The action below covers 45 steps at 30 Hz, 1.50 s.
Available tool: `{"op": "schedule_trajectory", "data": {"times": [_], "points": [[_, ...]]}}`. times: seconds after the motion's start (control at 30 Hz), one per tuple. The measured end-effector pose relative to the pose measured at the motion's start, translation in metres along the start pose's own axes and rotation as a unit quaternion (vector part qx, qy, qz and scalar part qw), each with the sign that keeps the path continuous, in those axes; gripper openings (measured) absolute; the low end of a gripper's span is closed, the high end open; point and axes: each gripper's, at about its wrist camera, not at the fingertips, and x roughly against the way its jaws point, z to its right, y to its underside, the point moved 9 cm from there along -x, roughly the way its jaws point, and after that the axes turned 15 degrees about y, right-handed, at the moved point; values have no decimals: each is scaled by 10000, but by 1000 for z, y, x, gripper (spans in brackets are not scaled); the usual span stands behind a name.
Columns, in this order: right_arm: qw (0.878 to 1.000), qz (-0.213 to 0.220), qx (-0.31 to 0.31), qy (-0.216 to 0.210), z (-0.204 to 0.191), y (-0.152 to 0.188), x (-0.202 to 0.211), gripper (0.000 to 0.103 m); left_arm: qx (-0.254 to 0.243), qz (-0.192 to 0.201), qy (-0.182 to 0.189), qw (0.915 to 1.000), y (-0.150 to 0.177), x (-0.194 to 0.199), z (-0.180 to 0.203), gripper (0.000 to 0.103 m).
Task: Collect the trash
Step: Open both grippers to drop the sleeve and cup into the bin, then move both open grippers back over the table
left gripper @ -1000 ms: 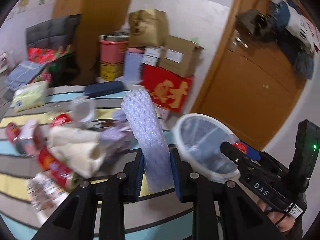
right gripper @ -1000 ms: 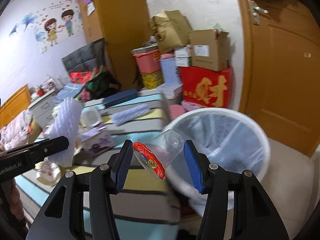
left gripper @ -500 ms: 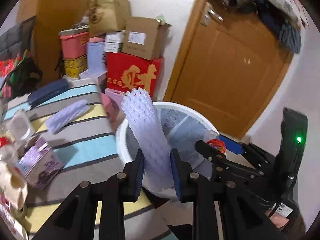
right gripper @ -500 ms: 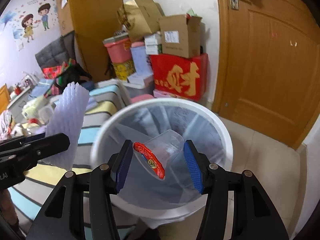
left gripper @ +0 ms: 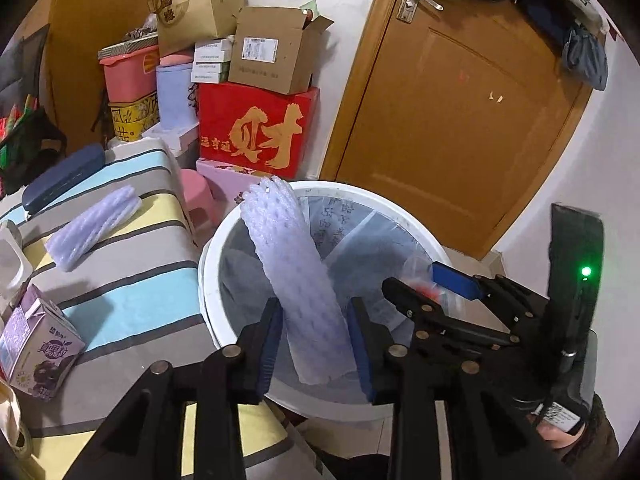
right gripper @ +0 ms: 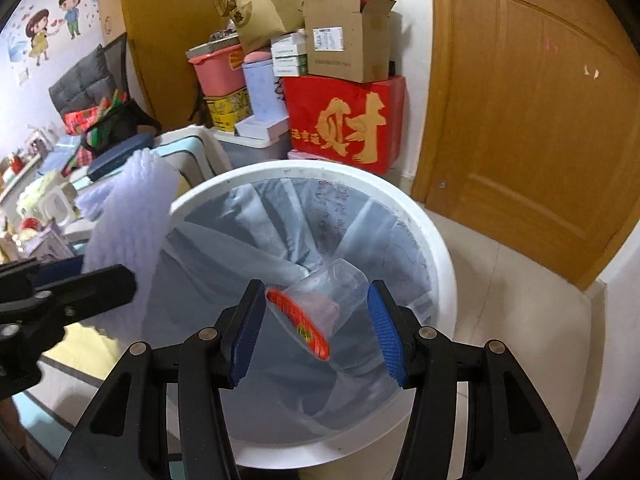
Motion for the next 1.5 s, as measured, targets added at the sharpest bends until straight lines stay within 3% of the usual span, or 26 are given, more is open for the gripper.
{"op": "schedule_trajectory", "data": {"times": [0.1, 0.5, 0.8, 1.3, 1.5], "points": [[9999, 29, 22, 104, 2, -3, -6, 63, 30, 25, 36, 10000, -2, 0, -1, 52], [9994, 272, -212, 38, -1, -8, 18, 63, 86, 262, -204, 9994, 5, 36, -6, 52], [9975, 598, -161, -341, -29, -14, 49, 63, 287, 723, -611, 9951, 24, 101, -29, 52], [9867, 988, 423, -1222, -120, -10, 91, 63, 972, 1360, -1613, 9726, 82, 221, -102, 56], [9795, 1063, 759, -1536, -158, -8, 102, 63, 1283, 1512, -1964, 9603, 110, 257, -132, 63]]}}
